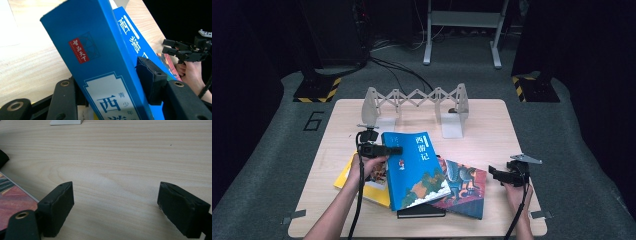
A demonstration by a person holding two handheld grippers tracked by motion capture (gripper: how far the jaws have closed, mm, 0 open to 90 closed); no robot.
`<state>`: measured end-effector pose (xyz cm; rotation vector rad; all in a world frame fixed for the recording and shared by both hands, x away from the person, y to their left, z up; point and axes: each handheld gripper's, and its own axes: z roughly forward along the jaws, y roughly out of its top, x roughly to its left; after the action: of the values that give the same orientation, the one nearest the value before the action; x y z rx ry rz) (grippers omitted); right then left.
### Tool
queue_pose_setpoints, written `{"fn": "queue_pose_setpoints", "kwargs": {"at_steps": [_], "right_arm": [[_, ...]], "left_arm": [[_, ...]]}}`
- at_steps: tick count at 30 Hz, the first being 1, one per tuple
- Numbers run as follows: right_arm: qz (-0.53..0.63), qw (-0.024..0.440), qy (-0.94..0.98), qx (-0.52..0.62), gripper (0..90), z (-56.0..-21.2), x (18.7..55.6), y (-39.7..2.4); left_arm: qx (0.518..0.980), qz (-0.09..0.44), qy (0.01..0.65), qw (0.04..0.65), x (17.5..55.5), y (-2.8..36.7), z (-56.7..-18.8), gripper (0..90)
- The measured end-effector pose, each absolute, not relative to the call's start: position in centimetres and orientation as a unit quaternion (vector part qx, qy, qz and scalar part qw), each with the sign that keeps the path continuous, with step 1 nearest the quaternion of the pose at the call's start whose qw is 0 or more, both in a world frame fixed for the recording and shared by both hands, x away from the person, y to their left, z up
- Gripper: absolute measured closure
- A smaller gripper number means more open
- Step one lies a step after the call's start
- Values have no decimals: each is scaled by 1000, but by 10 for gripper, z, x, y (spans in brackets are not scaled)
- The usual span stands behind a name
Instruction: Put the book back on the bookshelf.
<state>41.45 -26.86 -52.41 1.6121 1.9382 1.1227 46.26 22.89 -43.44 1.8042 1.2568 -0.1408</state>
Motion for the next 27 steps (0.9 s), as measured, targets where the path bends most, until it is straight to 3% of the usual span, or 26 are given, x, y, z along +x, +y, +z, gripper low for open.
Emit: {"fn": "queue_pose_setpoints", "kwargs": {"at_steps": [27], "right_arm": [[392, 189, 696, 571, 143, -525, 416, -267]], "left_arm": [[688, -73, 499, 521, 455, 222, -414, 596]]}}
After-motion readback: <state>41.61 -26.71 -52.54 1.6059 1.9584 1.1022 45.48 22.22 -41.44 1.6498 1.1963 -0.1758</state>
